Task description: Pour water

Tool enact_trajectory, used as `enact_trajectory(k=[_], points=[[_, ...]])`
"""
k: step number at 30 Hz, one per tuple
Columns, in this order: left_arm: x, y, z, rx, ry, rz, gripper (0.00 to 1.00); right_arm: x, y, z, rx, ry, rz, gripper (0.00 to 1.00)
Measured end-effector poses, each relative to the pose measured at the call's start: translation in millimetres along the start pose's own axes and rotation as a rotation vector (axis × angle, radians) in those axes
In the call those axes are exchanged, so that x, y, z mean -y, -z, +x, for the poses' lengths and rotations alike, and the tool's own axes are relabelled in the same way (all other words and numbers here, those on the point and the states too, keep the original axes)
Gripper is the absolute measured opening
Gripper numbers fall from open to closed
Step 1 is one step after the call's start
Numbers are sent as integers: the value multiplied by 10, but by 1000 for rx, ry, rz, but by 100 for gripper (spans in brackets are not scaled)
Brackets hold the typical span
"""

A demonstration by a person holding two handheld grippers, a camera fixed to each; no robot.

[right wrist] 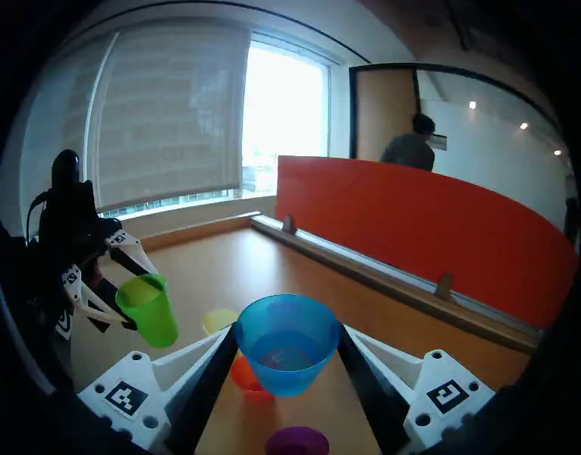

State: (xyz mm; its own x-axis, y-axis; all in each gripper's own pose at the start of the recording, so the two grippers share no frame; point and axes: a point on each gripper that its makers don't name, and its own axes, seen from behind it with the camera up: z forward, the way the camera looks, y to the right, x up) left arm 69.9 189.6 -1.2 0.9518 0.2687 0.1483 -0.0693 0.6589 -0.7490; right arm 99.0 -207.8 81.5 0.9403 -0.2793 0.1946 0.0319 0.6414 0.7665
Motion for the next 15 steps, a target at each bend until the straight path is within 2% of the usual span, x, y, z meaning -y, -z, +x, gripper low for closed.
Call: enact_trajectory(k=[15], points=[[-2, -15, 41, -10, 1, 1, 87, 17, 60, 109, -91, 17, -15, 93]])
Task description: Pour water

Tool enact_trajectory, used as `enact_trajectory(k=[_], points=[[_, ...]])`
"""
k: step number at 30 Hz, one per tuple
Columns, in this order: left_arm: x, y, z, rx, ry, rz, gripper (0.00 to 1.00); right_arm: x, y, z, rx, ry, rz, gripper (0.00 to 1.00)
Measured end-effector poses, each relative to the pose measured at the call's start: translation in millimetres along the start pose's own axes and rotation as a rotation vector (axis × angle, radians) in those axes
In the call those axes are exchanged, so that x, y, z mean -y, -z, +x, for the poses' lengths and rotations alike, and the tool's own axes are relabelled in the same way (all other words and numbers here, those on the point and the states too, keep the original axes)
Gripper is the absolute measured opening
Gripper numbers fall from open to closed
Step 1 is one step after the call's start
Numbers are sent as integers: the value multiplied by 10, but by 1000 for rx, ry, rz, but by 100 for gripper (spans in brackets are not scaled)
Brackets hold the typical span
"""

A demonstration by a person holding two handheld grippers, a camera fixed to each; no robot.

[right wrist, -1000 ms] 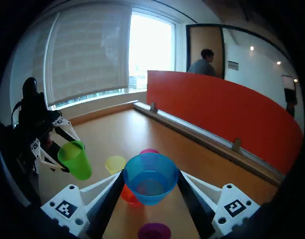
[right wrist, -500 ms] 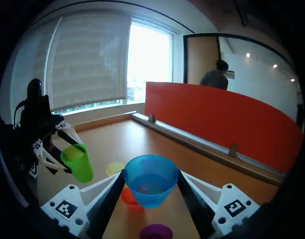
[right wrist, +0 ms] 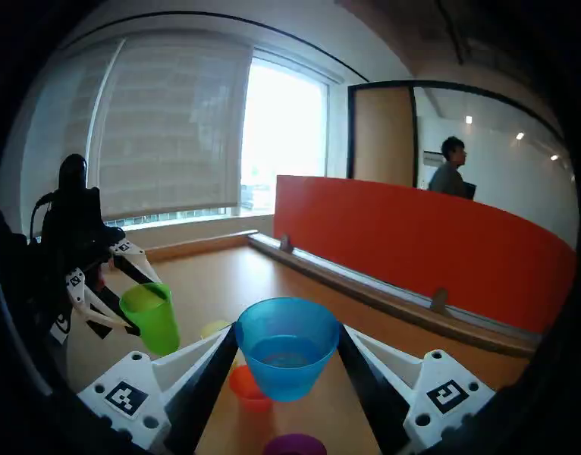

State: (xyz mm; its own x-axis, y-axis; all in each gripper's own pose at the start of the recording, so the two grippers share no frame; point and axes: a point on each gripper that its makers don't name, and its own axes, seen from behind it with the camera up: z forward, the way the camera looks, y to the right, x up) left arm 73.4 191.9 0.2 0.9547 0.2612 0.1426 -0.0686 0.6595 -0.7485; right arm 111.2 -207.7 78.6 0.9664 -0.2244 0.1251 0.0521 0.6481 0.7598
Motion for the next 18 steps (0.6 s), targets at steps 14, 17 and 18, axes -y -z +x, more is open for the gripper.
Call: enact_trajectory(k=[14, 17, 18], points=[[51, 29, 122, -40, -3, 18, 87, 26, 9, 42, -44, 4, -1, 93], [67, 31, 143, -47, -1, 22, 87, 30, 2, 53, -52, 4, -1, 93], [72, 32, 148, -49, 0, 24, 87, 32, -1, 57, -55, 4, -1, 93]])
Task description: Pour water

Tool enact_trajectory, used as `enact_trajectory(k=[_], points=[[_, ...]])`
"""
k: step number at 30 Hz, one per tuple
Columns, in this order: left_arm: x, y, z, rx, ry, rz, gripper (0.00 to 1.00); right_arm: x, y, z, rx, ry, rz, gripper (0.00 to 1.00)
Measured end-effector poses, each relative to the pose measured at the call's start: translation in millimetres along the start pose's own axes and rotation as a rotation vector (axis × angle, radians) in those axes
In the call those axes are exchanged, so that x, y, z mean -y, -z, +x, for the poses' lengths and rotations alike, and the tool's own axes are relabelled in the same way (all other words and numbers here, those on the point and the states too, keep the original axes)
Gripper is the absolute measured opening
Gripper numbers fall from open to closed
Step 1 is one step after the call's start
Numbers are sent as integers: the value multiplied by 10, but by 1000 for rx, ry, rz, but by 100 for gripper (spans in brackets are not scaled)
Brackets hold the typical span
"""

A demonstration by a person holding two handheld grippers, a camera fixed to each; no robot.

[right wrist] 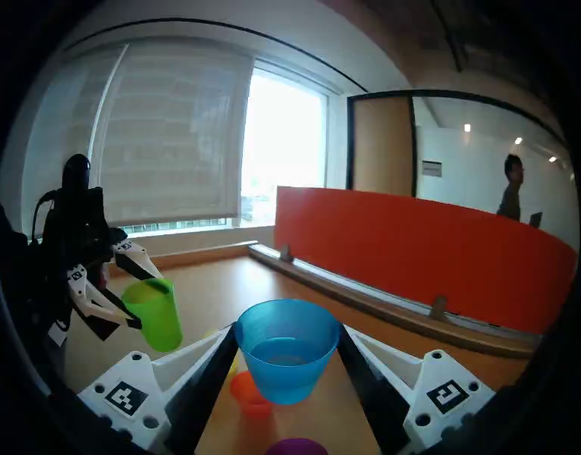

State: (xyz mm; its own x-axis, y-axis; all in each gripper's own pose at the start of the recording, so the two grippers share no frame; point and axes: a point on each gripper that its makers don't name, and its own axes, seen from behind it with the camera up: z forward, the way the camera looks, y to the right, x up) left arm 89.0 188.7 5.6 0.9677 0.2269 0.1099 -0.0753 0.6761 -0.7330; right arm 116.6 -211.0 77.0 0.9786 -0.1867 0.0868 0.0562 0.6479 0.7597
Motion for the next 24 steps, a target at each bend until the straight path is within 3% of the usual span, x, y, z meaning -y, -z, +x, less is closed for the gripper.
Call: enact_trajectory(k=[24], points=[[-16, 14, 134, -39, 3, 7, 87, 37, 16, 44, -33, -17, 4, 93]])
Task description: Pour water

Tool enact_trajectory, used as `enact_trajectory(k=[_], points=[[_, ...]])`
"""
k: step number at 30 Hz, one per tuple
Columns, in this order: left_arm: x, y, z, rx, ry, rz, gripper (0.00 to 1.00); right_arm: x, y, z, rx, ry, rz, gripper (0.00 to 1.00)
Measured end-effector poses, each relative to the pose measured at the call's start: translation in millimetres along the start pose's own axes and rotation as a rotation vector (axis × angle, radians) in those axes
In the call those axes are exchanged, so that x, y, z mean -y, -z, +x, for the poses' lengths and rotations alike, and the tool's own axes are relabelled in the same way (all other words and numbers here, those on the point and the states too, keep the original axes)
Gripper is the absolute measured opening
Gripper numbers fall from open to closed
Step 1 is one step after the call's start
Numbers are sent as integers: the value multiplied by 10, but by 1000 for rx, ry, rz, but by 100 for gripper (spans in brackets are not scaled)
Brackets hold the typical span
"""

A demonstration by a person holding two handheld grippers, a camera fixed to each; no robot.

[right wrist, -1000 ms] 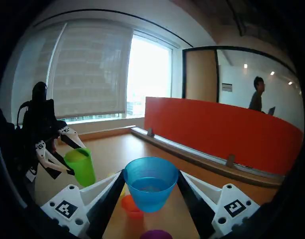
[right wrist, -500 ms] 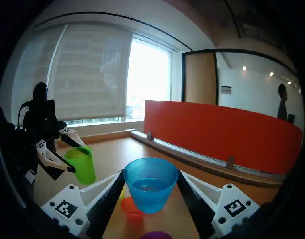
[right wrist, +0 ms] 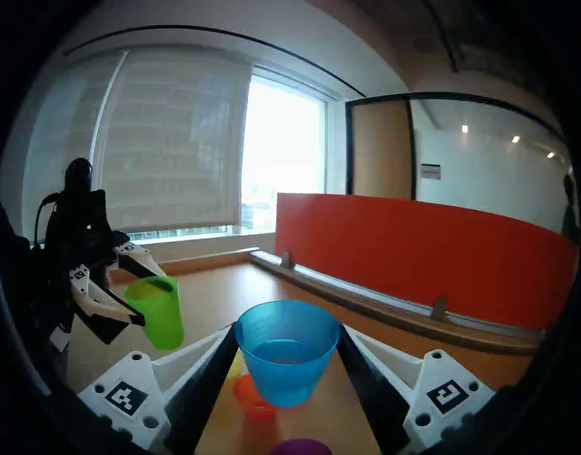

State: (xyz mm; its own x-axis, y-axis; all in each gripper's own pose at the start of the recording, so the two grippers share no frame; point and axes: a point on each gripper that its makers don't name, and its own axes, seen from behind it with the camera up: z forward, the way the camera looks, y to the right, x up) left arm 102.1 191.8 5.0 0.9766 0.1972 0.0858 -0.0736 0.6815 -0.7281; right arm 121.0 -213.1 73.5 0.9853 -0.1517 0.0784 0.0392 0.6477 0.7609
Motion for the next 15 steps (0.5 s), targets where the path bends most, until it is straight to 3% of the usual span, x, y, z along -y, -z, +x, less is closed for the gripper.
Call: enact_trajectory(k=[15], points=[[-53, -36, 71, -15, 9, -13, 88, 1, 51, -4, -8, 1, -1, 93]])
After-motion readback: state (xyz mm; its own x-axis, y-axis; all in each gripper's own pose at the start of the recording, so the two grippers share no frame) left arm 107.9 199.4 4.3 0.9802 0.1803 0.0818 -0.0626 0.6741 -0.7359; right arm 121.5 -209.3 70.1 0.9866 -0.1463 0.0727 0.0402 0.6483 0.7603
